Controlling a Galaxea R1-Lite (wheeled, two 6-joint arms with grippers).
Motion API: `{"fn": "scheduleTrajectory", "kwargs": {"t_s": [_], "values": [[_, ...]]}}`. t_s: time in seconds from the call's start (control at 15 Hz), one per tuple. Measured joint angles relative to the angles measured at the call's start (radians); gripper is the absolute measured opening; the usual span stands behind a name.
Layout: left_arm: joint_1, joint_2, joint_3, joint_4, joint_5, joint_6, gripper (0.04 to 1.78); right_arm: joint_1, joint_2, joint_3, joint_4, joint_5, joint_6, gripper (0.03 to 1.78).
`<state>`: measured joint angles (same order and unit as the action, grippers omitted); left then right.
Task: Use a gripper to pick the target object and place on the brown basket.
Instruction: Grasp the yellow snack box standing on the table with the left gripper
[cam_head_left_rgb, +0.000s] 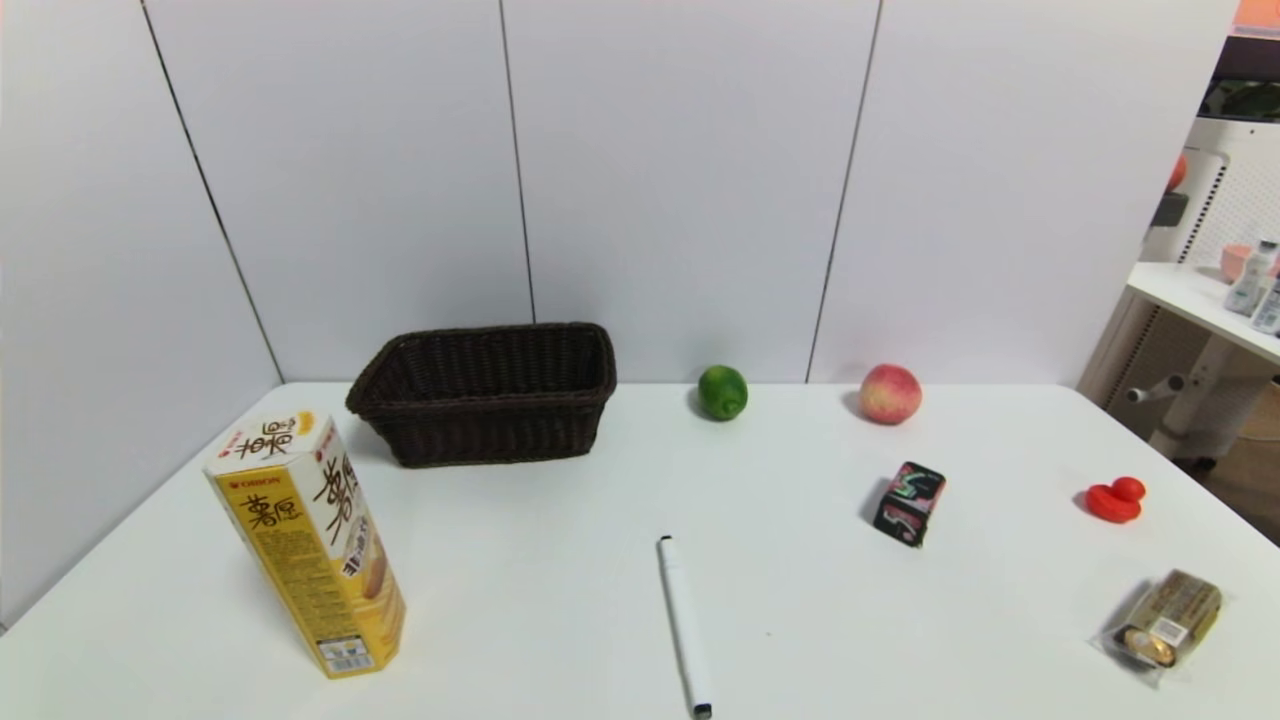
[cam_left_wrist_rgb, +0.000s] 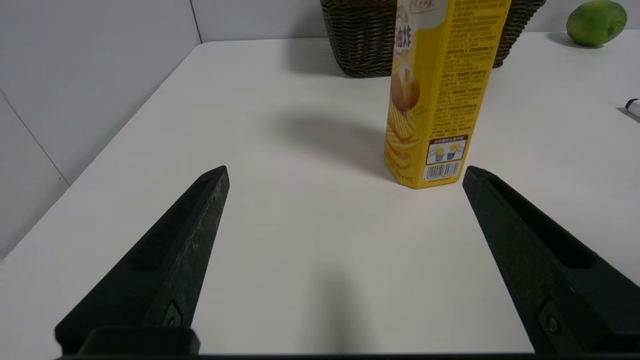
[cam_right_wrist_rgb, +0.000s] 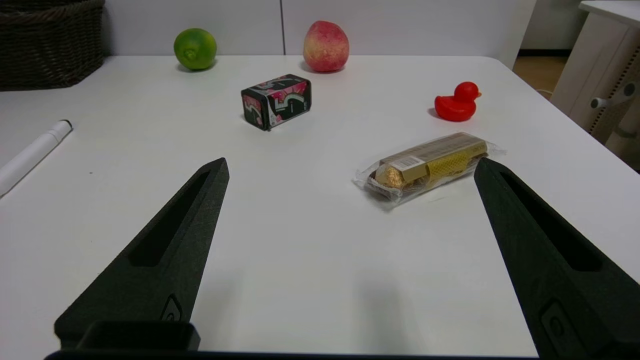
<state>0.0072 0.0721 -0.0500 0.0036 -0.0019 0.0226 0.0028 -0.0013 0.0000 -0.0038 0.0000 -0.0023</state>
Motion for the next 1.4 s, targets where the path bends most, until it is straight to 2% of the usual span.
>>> {"fn": "scheduleTrajectory", "kwargs": {"t_s": [0.2, 0.53, 1.0, 1.07, 1.27, 1.4], "values": [[0.0, 0.158, -0.105, -0.001, -0.009, 0.07, 1.69, 0.0, 0.0, 0.0, 0.0, 0.0, 0.0, 1.69], [0.002, 0.415, -0.312, 0.006, -0.142, 0.128, 1.69, 0.0, 0.0, 0.0, 0.0, 0.0, 0.0, 1.69], [0.053, 0.615, -0.434, 0.072, -0.158, 0.192, 1.69, 0.0, 0.0, 0.0, 0.0, 0.0, 0.0, 1.69], [0.06, 0.642, -0.446, 0.072, -0.178, 0.203, 1.69, 0.0, 0.0, 0.0, 0.0, 0.0, 0.0, 1.69], [0.066, 0.705, -0.477, 0.076, -0.346, 0.21, 1.69, 0.0, 0.0, 0.0, 0.0, 0.0, 0.0, 1.69], [0.063, 0.722, -0.488, 0.076, -0.39, 0.21, 1.69, 0.0, 0.0, 0.0, 0.0, 0.0, 0.0, 1.69]]}}
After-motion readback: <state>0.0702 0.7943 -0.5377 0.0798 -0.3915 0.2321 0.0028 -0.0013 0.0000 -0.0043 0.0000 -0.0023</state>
